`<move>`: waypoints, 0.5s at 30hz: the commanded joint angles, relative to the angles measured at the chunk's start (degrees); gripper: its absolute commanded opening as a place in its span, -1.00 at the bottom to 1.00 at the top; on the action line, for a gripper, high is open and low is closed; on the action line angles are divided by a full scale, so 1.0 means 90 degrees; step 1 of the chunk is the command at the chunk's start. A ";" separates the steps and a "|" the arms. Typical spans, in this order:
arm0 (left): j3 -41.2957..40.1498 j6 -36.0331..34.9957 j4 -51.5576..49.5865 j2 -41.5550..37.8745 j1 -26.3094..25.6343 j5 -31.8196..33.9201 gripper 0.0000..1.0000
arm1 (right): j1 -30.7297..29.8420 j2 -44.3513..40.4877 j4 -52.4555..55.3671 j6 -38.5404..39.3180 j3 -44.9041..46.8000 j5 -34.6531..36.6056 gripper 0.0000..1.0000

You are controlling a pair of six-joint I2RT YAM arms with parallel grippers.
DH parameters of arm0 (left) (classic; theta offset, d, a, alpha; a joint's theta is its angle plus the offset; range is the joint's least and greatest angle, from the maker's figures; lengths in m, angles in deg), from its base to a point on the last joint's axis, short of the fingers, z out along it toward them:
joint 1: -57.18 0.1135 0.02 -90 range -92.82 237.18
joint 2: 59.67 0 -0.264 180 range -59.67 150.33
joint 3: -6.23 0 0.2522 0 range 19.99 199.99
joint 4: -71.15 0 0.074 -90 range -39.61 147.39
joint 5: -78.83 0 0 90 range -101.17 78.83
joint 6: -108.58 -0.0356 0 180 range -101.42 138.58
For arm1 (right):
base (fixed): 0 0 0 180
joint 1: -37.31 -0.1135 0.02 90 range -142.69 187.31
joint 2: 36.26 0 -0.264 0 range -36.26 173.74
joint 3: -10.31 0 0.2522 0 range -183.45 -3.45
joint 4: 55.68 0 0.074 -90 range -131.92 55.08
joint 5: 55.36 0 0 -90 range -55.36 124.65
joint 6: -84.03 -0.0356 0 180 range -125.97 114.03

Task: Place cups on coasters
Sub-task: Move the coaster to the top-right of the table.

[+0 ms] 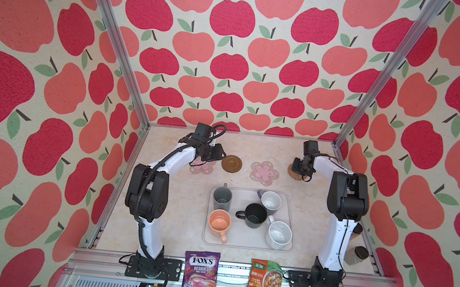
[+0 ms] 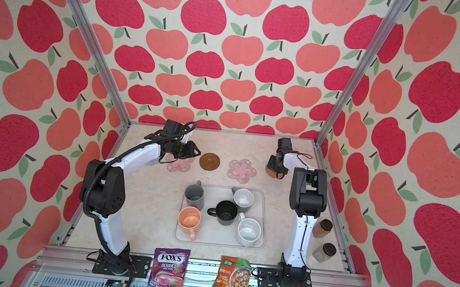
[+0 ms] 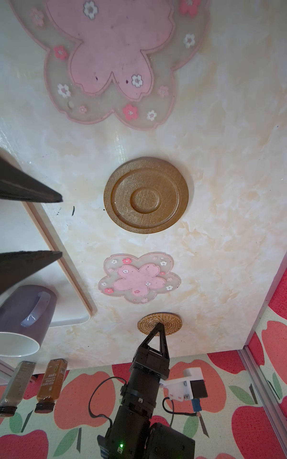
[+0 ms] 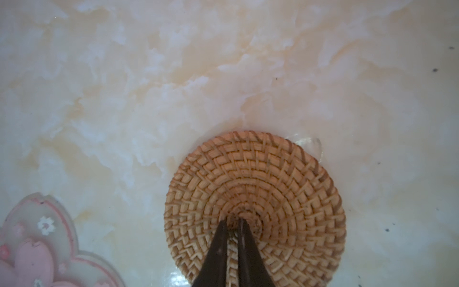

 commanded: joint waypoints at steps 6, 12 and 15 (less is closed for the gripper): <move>-0.0053 -0.0180 -0.0233 -0.0154 -0.0125 0.0063 -0.28 | -0.0027 -0.0958 0.0159 0.0002 0.0538 -0.0459 -0.38; 0.0170 -0.0271 -0.0382 0.0094 -0.0323 -0.0097 -0.24 | -0.0296 -0.1454 0.0124 -0.0014 0.1019 -0.0792 -0.32; 0.0445 -0.0327 -0.0512 0.0364 -0.0466 -0.0175 -0.22 | -0.0603 -0.1585 0.0085 -0.0076 0.1310 -0.0770 -0.27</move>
